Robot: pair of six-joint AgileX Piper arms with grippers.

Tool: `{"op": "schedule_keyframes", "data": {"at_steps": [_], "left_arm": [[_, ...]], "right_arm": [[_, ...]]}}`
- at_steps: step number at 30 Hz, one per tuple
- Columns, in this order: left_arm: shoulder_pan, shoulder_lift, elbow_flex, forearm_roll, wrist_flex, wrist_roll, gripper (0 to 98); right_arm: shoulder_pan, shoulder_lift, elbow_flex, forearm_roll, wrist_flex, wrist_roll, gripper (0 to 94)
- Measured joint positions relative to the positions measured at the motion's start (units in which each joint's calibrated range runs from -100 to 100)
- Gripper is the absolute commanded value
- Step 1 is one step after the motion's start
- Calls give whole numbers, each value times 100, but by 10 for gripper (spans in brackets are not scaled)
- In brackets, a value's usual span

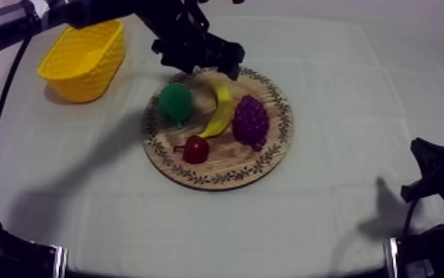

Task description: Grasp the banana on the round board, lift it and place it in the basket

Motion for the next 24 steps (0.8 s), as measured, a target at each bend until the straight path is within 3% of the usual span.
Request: {"op": "schedule_keyframes", "data": {"at_steps": [9, 24], "left_arm": [[-9, 236, 25, 24, -69, 10, 862], [-146, 1391, -725, 315, -210, 2, 858]], "right_arm": [[0, 0, 0, 0, 0, 0, 3], [-8, 0, 0, 0, 0, 0, 3]]}}
